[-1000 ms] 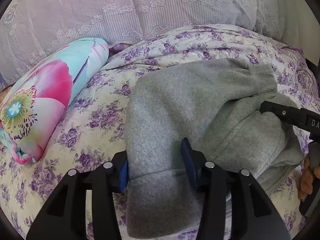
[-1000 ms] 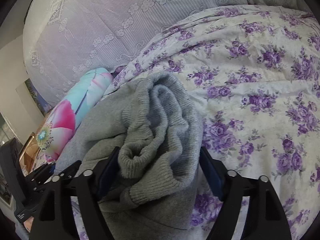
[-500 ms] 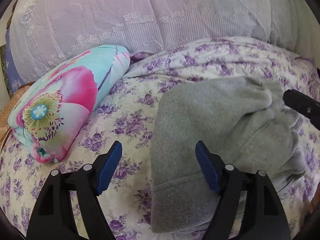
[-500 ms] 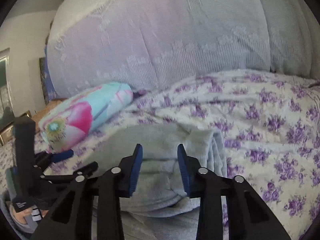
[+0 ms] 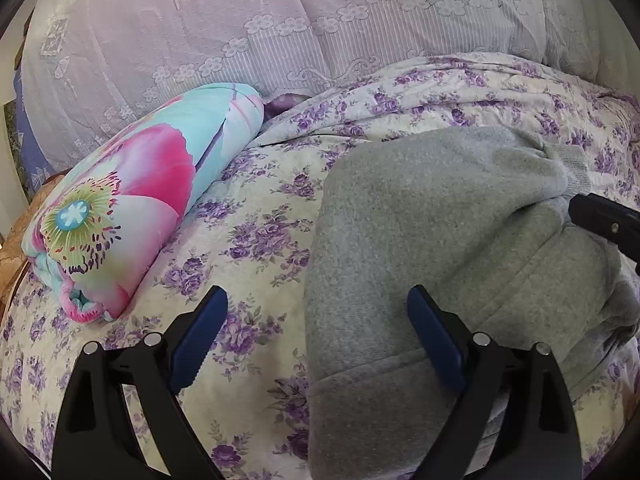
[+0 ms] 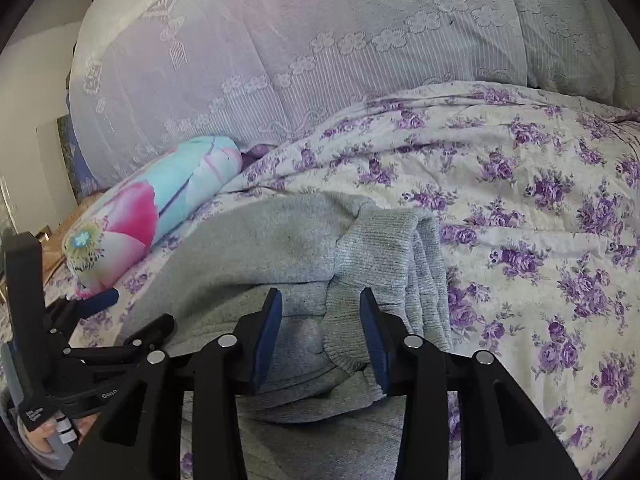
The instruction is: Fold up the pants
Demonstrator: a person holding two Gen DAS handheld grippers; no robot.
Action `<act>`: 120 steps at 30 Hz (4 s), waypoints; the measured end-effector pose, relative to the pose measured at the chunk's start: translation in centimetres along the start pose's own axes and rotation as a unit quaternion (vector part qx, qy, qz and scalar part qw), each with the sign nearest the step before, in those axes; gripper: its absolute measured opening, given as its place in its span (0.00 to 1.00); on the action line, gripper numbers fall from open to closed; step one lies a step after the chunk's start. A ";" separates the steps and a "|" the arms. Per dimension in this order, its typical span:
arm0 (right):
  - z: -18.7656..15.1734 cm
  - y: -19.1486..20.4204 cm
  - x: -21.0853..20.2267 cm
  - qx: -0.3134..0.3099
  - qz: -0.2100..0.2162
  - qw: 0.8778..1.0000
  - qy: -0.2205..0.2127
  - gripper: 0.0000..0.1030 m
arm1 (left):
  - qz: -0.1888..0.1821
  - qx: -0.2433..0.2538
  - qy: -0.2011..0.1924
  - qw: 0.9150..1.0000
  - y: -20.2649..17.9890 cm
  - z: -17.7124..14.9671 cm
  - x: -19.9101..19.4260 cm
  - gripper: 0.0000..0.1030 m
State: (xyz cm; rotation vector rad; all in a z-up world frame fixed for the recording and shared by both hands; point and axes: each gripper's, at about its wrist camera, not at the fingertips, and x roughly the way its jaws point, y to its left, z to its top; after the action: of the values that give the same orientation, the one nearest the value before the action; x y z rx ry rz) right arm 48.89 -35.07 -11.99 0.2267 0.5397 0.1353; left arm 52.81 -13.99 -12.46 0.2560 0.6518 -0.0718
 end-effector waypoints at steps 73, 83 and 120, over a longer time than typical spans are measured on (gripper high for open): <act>-5.0 5.0 -21.7 0.070 0.055 0.991 -0.095 0.93 | -0.042 -0.081 0.000 0.996 2.4 -5.7 -17.4 0.94; -3.1 1.6 -16.5 0.088 0.015 0.993 -0.071 0.93 | -0.010 -0.090 0.042 0.995 0.7 -2.7 -9.7 0.94; -2.8 -0.8 -1.9 0.036 -0.065 0.996 0.055 0.94 | 0.025 -0.085 0.054 0.995 2.6 -3.9 -5.3 0.95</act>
State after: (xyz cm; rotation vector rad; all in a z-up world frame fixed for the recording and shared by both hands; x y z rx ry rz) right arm 45.83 -35.65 -13.61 0.2552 0.6679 0.0025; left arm 46.65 -10.49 -11.69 0.1129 0.7547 0.0458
